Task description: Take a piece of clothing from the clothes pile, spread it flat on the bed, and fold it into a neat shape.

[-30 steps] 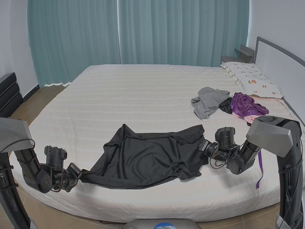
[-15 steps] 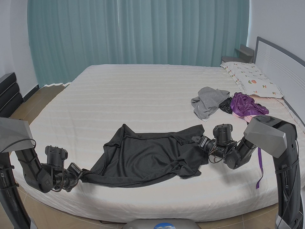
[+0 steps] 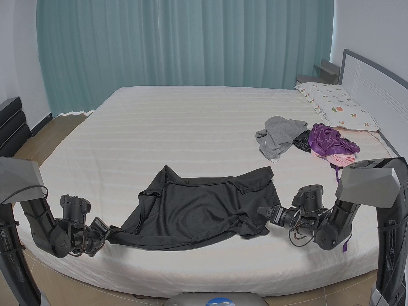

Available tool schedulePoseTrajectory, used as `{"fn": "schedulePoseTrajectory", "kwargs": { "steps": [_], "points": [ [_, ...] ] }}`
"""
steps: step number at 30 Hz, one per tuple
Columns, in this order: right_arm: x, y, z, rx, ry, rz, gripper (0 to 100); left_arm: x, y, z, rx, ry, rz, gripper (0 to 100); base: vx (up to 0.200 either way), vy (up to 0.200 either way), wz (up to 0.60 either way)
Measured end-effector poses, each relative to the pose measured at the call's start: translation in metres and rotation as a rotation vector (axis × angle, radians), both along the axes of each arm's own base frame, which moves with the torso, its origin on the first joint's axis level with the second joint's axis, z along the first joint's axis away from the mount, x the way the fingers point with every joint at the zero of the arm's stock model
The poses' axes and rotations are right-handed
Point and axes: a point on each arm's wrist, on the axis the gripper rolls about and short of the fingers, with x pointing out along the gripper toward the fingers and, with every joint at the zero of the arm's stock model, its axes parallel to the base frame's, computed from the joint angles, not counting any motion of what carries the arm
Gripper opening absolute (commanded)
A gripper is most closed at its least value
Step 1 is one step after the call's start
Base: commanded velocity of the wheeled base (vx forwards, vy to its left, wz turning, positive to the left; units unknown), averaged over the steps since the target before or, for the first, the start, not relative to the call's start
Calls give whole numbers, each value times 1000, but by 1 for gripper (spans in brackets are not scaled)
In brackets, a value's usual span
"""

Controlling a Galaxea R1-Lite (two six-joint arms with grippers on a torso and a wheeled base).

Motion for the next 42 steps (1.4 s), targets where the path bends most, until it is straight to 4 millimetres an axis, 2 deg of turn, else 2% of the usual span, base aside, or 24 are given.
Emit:
{"fn": "schedulePoseTrajectory", "kwargs": {
  "steps": [5,8,22,36,37,42],
  "points": [
    [-23,6,2,-23,-44,83,100,0,0,0,-1,0,1,0,0,0,0],
    [-27,9,1,-39,-40,112,100,0,0,0,-1,0,2,0,0,0,0],
    [-3,26,4,-60,17,170,100,0,0,0,0,0,2,0,0,0,0],
    [8,29,1,-70,56,187,100,0,0,0,0,0,2,0,0,0,0],
    [9,30,1,-70,56,187,0,0,0,0,-1,-1,2,0,0,0,0],
    [10,30,0,-70,57,187,0,0,0,0,0,-1,2,0,0,0,0]
  ]
}}
